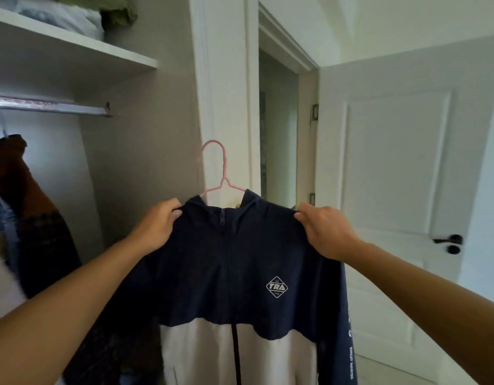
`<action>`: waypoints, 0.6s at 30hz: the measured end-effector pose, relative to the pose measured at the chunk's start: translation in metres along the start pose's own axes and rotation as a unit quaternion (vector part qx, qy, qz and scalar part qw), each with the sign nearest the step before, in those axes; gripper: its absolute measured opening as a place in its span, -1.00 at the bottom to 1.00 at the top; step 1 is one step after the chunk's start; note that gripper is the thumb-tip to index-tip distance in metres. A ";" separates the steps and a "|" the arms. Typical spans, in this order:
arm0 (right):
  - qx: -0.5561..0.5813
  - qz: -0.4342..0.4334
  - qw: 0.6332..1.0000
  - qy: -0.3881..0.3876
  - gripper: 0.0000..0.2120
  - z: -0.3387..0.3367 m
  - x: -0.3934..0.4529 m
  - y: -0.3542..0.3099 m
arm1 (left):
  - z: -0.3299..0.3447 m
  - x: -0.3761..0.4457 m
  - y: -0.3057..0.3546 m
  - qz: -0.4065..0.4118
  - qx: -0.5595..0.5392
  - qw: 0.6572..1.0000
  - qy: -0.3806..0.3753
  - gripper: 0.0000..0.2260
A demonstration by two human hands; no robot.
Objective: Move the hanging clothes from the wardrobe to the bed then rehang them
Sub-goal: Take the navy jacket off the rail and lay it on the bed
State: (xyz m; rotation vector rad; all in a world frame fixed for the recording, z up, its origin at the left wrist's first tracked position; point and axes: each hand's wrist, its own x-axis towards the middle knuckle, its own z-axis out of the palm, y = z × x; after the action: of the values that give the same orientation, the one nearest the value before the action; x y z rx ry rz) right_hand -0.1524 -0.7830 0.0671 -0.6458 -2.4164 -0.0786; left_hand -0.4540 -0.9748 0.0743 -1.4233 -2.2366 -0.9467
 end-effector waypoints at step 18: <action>-0.090 0.236 0.965 -0.064 -0.81 -0.148 -0.223 0.219 | 0.193 -0.026 0.323 0.157 -0.132 0.966 -0.158 -0.86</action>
State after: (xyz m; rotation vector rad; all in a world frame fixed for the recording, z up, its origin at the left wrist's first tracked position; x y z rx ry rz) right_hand 0.1849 -0.7178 0.0318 -1.3291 -2.3244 -0.0606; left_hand -0.1403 -0.7698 0.0347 -2.1070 -2.0507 -0.9931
